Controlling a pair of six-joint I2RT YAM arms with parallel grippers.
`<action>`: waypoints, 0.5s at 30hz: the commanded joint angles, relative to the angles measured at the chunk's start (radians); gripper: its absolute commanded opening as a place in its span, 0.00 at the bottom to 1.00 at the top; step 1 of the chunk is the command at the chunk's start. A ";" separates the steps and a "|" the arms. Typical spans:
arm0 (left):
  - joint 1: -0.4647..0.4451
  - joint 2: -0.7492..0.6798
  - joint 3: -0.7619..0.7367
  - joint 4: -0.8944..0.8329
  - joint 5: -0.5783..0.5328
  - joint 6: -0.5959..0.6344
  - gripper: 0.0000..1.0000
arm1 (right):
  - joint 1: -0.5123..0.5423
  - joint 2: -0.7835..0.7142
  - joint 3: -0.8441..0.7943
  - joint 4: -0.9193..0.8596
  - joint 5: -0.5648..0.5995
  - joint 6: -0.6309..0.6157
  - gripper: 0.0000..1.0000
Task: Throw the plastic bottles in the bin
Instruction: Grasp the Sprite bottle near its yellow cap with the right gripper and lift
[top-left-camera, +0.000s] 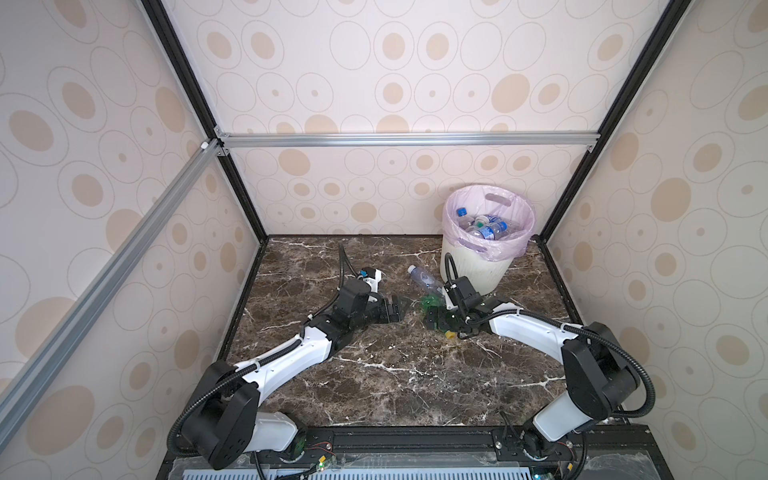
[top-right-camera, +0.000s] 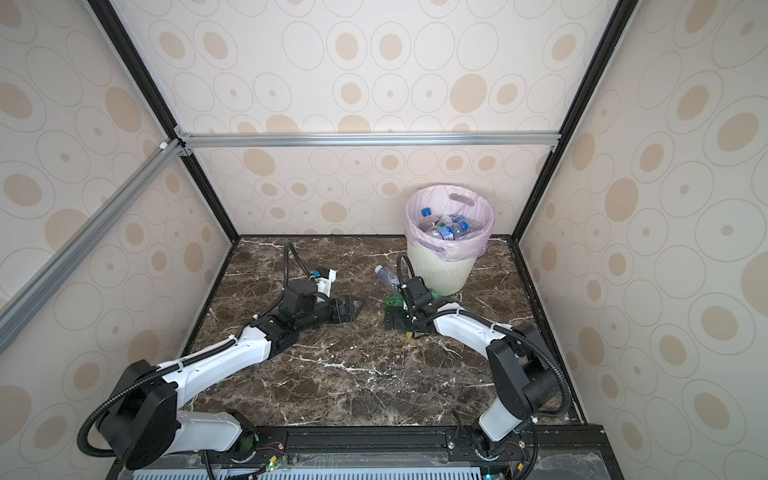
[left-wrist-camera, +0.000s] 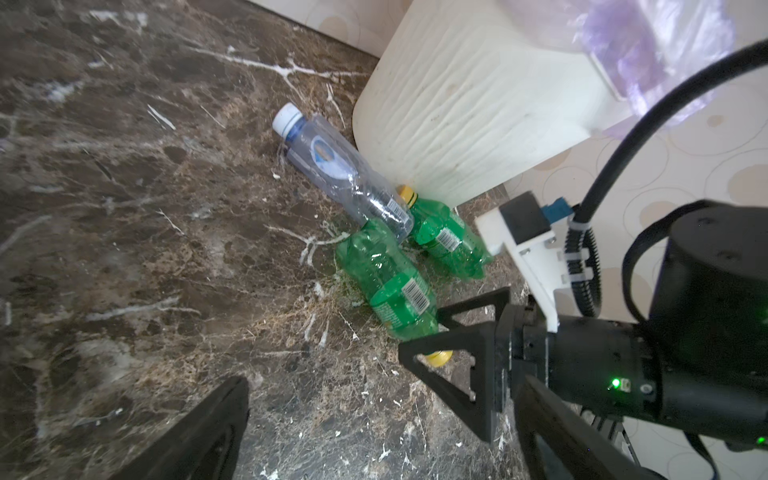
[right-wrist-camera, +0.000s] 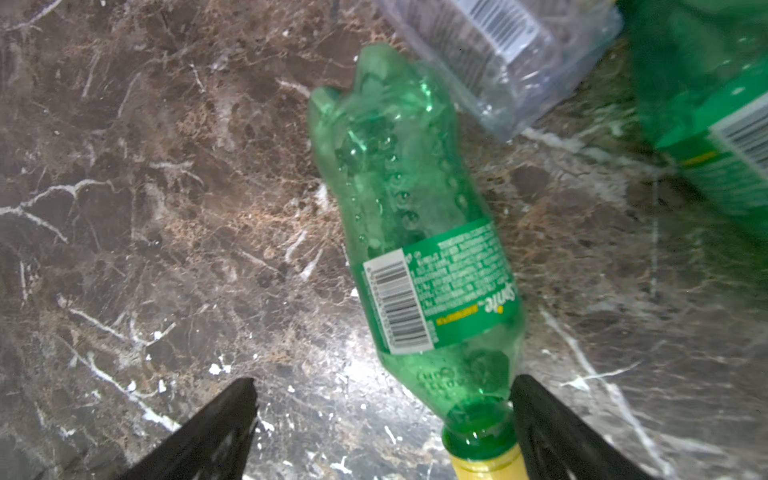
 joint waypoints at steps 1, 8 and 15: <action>0.030 -0.033 0.008 -0.021 -0.014 0.022 0.99 | 0.019 0.015 0.021 0.006 -0.019 0.032 0.98; 0.043 -0.022 0.012 -0.016 -0.001 0.006 0.99 | 0.016 -0.024 0.039 -0.032 0.016 -0.003 0.99; 0.046 -0.007 0.011 -0.004 0.007 -0.002 0.99 | -0.006 -0.026 0.009 -0.041 0.014 -0.010 1.00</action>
